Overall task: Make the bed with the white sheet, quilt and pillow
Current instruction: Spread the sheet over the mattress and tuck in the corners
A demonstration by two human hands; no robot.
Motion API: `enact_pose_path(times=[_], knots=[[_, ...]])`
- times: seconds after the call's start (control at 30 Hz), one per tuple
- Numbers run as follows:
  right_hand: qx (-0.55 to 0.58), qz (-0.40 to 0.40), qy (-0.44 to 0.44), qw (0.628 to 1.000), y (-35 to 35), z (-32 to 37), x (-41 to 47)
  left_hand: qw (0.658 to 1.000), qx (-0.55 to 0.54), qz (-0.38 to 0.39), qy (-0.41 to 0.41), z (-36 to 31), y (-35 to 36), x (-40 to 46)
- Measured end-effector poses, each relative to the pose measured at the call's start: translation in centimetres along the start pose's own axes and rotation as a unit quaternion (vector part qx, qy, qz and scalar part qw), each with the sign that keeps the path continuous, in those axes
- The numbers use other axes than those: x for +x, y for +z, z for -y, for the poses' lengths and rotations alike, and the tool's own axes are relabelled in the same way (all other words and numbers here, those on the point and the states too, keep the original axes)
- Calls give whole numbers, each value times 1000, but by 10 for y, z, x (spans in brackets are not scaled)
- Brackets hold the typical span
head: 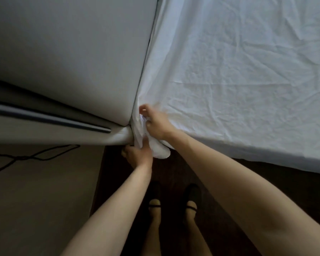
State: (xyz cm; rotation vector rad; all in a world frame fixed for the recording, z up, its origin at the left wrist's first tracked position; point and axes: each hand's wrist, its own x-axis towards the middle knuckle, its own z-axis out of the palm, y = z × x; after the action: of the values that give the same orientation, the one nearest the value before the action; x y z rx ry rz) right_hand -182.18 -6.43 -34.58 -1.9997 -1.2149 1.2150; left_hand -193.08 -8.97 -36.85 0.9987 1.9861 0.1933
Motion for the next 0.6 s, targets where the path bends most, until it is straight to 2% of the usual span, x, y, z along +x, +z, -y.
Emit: enact_pose_path(times=[0.1,0.2,0.23,0.3,0.37,0.4,0.47,0.53,0.6], knots=[[44,41,-14,998,-1,-8,-12,992,-94,10,-88,-8,9,17],[90,50,-8,995,-6,-14,-23,996,-44,28,-68,-14,7,24],[71,24,-16,997,-7,-14,-27,999,-7,27,-38,-14,2,20],[2,-82,-18,996,-3,-15,-35,993,100,2,70,-3,-11,10],[-20,-161,23,987,4,-14,-42,956,205,-35,208,12,-26,-3],[-15,-159,44,986,7,-10,-43,939,226,-44,254,18,-32,-6],[30,-104,56,993,13,-1,-40,928,229,-43,291,18,-40,-5],[146,-53,66,986,14,18,-34,923,227,-34,308,15,-45,0],[249,-31,99,963,17,33,-24,904,230,-13,359,12,-47,2]])
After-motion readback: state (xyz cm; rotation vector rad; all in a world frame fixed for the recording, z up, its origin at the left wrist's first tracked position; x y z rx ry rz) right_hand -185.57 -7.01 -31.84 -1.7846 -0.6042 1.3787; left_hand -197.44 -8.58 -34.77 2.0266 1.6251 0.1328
